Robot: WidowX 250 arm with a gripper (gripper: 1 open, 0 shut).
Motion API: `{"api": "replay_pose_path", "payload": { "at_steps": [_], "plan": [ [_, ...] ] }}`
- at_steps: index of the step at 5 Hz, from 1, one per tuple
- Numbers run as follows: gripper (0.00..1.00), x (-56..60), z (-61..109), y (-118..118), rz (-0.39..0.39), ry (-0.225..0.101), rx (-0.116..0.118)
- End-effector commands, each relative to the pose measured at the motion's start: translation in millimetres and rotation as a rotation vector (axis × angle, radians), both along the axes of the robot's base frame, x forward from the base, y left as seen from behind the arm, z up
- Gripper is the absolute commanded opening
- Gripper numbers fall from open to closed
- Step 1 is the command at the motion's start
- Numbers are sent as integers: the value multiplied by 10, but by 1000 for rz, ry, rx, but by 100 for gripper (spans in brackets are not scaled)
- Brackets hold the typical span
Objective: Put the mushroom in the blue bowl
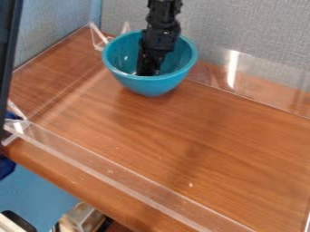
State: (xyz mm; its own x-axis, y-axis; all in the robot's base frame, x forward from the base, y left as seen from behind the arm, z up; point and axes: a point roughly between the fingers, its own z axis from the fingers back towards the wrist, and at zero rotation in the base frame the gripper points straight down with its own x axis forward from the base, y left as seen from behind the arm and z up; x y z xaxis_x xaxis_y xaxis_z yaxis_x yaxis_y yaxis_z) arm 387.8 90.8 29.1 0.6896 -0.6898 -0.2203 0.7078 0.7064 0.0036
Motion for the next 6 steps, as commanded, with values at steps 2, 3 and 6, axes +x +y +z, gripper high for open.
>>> {"api": "replay_pose_path", "payload": {
  "at_steps": [2,3,6],
  "plan": [
    [0,157,382,-237,-88,-53,0],
    [0,148,261,-252,-51,-50,0],
    [0,100,40,-613,-86,-41,-8]
  ]
}}
